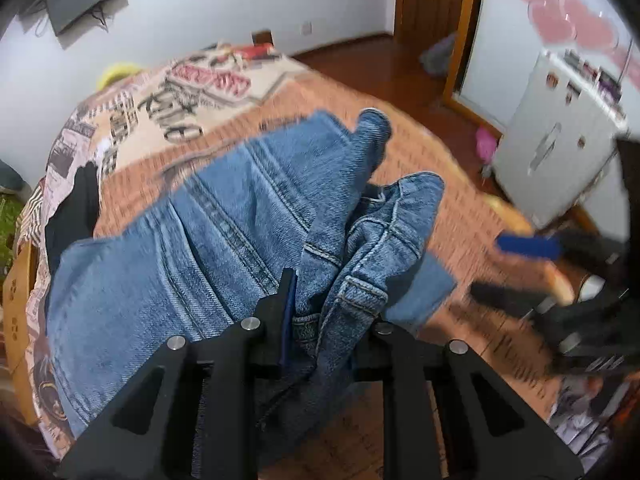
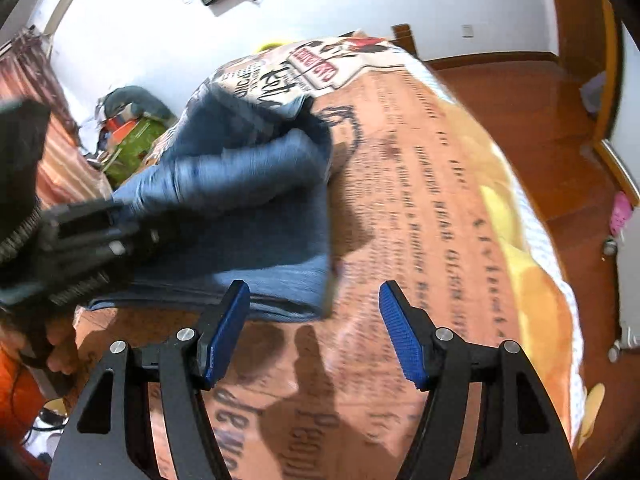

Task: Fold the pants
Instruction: 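Fold the waistband with the left tool over onto the folded legs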

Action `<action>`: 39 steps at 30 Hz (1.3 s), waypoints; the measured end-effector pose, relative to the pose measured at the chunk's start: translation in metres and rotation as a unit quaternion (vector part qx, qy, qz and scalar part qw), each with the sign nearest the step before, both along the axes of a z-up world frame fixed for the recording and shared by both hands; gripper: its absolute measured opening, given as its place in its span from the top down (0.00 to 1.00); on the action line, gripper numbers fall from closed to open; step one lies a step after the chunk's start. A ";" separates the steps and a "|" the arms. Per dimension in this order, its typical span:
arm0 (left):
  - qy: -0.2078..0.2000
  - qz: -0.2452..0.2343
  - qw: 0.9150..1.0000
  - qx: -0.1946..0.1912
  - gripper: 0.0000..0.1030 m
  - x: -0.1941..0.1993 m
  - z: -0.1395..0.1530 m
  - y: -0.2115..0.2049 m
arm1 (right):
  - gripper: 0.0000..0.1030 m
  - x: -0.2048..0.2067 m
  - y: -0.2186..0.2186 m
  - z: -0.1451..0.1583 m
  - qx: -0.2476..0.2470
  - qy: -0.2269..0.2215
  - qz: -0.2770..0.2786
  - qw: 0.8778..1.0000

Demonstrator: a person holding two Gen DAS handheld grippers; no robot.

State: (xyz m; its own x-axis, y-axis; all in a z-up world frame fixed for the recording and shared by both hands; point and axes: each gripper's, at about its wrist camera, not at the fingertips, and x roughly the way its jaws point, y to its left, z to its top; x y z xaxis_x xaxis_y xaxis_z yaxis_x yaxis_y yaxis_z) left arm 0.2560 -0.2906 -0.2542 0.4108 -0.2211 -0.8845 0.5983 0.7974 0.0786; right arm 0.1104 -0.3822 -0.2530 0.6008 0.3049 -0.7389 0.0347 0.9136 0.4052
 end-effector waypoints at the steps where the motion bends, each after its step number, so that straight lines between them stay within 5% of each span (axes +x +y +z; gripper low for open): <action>1: -0.002 -0.001 1.000 0.006 0.80 0.000 -0.003 0.000 | 0.38 -0.003 -0.003 0.001 0.000 -0.001 -0.004 1.000; 16: -0.006 0.013 0.999 0.047 0.78 -0.018 0.005 -0.004 | 0.38 0.003 -0.012 0.016 0.005 -0.028 -0.012 1.000; 26: 0.019 0.016 0.999 0.026 0.77 -0.021 0.017 0.010 | 0.38 0.019 -0.001 -0.015 0.024 0.008 0.009 1.000; 27: 0.021 0.016 0.999 0.026 0.74 -0.022 0.018 0.010 | 0.38 0.021 0.001 -0.019 0.021 0.014 0.014 1.000; 30: 0.052 0.006 0.999 -0.010 0.42 -0.024 0.021 0.013 | 0.38 0.023 0.008 -0.031 0.016 0.032 0.021 0.999; 39: 0.069 0.016 0.995 -0.063 0.41 -0.023 0.036 0.023 | 0.38 -0.003 -0.011 0.006 0.011 -0.006 0.005 1.000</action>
State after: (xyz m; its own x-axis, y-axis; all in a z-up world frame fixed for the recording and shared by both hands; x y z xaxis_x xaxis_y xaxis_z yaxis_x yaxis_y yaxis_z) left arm 0.2329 -0.2677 -0.2178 0.2952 -0.3230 -0.8992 0.5711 0.8141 -0.1050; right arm 0.1073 -0.3929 -0.2468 0.6069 0.3268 -0.7245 0.0212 0.9046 0.4258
